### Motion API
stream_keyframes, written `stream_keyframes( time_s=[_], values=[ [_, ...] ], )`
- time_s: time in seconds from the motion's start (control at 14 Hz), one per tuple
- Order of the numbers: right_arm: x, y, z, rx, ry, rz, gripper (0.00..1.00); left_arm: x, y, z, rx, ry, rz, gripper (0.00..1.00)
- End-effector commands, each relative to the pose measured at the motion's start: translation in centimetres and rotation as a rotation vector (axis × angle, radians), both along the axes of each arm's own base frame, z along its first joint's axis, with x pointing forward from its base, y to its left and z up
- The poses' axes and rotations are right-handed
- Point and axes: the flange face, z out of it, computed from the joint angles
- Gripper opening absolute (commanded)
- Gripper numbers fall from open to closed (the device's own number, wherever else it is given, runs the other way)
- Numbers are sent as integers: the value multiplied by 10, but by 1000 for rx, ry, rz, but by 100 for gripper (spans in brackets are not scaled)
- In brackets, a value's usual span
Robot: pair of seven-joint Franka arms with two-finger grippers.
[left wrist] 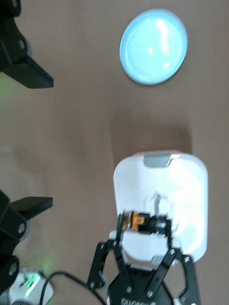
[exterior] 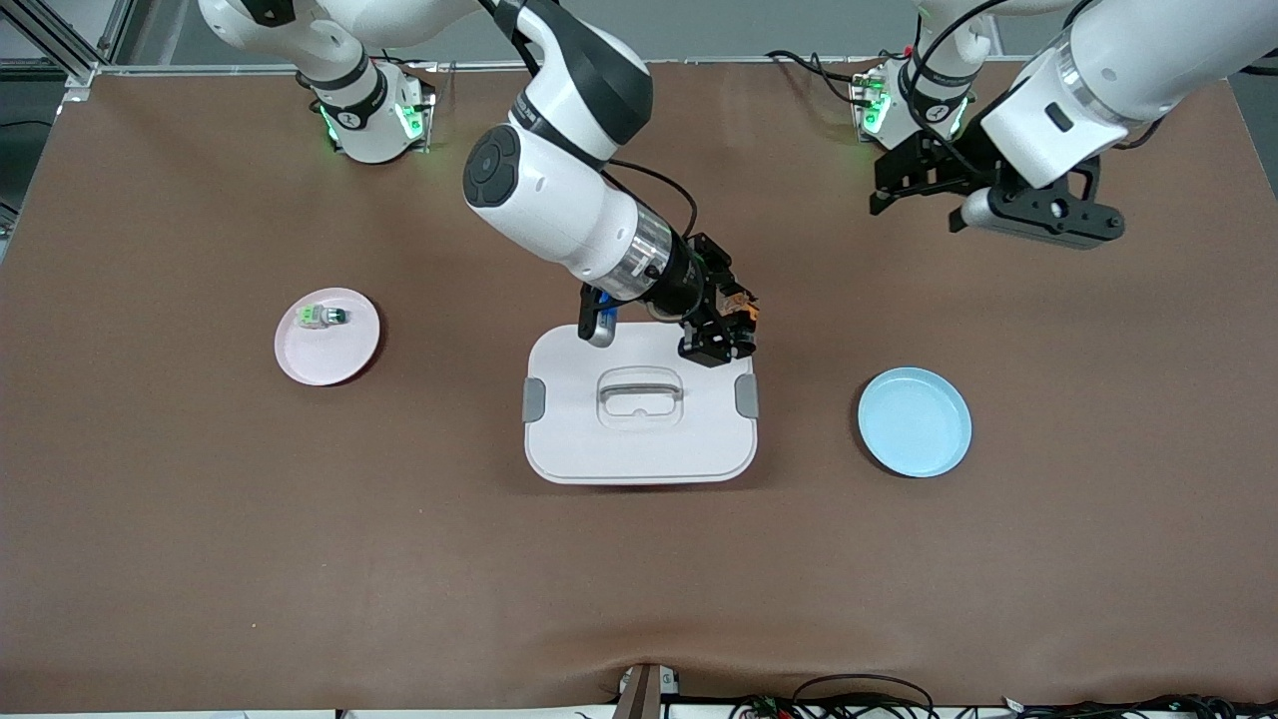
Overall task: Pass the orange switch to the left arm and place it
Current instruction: 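Carry the switch over the white box with the right gripper while the left gripper approaches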
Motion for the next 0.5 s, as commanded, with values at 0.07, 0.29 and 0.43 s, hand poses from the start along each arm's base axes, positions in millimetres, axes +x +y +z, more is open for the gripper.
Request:
stream_keyframes(
  time_s=[0.07, 0.29, 0.43],
  values=[
    [6, 7, 17, 35, 3, -48, 0, 7, -6, -27, -89, -16, 35, 100],
    [7, 6, 25, 49, 4, -65, 0, 23, -25, -45, -195, -70, 72, 100],
    [8, 5, 27, 55, 8, -73, 0, 31, -40, -52, -258, -88, 88, 100]
  ],
)
